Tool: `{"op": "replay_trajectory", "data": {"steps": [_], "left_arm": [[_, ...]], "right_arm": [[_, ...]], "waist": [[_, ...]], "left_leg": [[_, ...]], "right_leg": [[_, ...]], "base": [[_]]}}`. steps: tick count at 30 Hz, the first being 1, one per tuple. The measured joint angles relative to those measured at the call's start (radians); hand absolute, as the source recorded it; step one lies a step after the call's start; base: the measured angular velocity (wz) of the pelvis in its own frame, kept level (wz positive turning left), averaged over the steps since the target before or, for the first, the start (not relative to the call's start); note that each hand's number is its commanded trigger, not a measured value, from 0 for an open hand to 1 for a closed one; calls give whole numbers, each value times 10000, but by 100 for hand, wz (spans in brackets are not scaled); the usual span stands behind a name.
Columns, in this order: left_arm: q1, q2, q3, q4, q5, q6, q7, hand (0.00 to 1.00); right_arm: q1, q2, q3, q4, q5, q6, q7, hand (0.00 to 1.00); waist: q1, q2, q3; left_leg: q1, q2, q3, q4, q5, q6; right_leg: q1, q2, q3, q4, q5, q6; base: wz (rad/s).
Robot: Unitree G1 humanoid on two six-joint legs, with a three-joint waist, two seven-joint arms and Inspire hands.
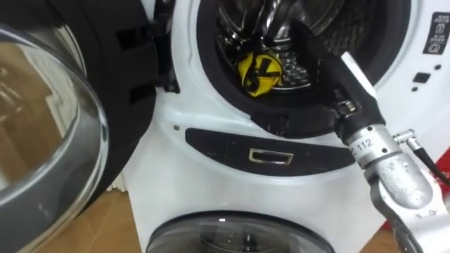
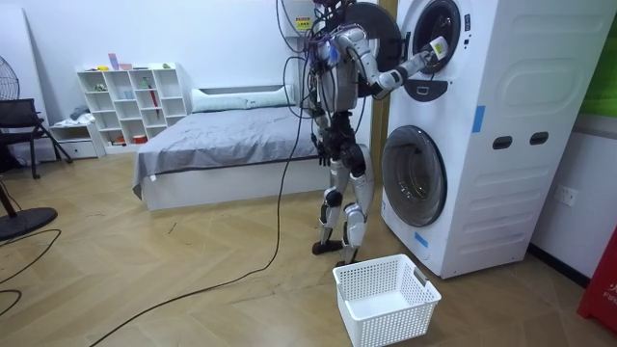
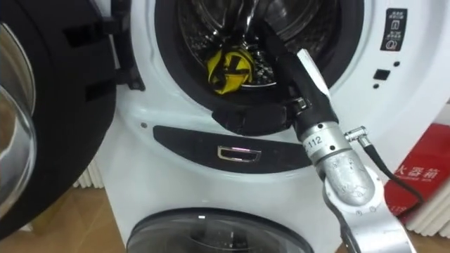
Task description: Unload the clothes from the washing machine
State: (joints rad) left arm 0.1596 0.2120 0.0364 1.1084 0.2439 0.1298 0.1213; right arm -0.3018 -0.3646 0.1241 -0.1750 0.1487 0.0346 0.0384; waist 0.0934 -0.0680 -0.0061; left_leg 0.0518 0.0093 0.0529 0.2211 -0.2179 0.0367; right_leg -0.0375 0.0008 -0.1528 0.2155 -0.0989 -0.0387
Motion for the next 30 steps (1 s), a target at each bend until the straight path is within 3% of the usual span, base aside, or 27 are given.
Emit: {"op": "replay_trajectory", "data": {"steps": [8, 16, 21, 25, 30], "left_arm": [[-127, -16, 14, 8, -2, -64, 16, 0], [63, -20, 15, 21, 5, -78, 30, 0], [154, -26, 33, 4, 12, -59, 52, 0], [334, -32, 31, -4, 8, 29, 51, 0], [458, -34, 457, -106, 23, 202, 44, 0]], "right_arm": [[-225, -5, -13, -1476, -182, 106, 46, 0], [-462, -56, -82, -1464, -137, 112, -395, 0], [-1095, -67, -856, -549, 427, 178, -1184, 0], [-1473, -129, -1067, -265, 236, 300, -1597, 0], [-1516, -533, -1141, -74, -582, 467, -1739, 0]], "waist": [[170, -8, -7], [238, 14, 65], [178, -146, 164], [-12, -241, 125], [-57, -262, 105]], "left_leg": [[32, 126, -33, -338, 10, -91], [125, 149, -132, -577, 5, -87], [126, 113, -400, -582, -3, -84], [110, 91, -589, -530, -12, -98], [137, 103, -596, -532, -18, -104]], "right_leg": [[40, 95, -118, -311, 53, -75], [61, 183, -145, -332, 43, -59], [193, 124, -272, -344, -55, 36], [321, 38, -462, -487, -101, 8], [356, 91, -627, -481, -135, 20]], "base": [[3], [2], [14], [15], [5]]}}
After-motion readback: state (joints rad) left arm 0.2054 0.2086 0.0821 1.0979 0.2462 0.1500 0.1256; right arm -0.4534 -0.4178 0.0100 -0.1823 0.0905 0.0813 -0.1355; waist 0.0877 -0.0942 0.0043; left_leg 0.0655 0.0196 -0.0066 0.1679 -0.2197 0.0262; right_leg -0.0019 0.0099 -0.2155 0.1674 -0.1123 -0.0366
